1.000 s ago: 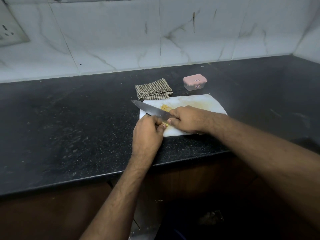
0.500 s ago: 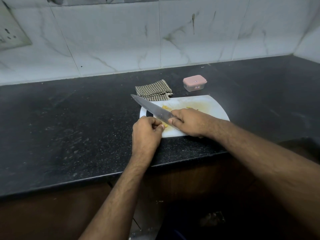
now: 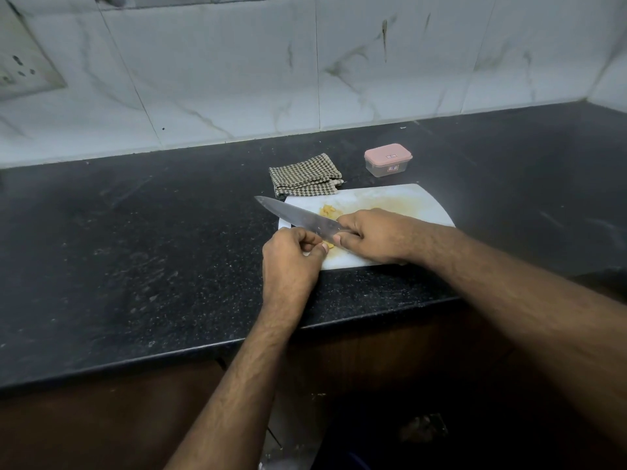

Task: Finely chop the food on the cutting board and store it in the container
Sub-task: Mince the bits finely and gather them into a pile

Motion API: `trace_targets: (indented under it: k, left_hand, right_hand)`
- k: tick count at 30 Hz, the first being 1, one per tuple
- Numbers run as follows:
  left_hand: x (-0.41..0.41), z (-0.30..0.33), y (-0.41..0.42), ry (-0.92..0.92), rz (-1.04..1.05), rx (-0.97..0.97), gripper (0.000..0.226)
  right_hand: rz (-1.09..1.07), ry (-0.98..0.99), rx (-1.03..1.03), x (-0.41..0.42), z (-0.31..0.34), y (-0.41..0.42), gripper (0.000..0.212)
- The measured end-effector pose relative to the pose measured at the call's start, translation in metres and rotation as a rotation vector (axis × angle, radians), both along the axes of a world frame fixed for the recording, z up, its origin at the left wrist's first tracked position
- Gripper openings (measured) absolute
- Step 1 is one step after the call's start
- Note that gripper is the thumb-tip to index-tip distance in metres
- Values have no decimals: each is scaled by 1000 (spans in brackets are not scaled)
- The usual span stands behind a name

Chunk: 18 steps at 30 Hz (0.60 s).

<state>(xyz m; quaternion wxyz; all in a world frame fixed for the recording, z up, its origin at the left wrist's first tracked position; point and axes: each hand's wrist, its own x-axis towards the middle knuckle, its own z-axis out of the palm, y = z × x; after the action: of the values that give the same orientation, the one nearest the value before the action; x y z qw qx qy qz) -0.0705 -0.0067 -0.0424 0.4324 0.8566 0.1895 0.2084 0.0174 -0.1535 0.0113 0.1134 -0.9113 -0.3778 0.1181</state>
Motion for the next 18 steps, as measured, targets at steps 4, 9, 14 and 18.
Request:
trace_targets:
  k: [4,9,14,18]
  left_hand:
    - [0,0,0,-4,-9,19,5]
    - [-1,0,0,-8,-8,35,5]
    - [0,0,-1,-6,-1,19,6]
    - [0,0,0,-5,-5,-4,5]
  right_hand:
    - [2,-15,-74,2,3,8,30]
    - [-15,-30,-125,1,5,14,32]
    - [-76,0,-79,-5,7,14,32]
    - [-87,8,-58,-2,2,11,31]
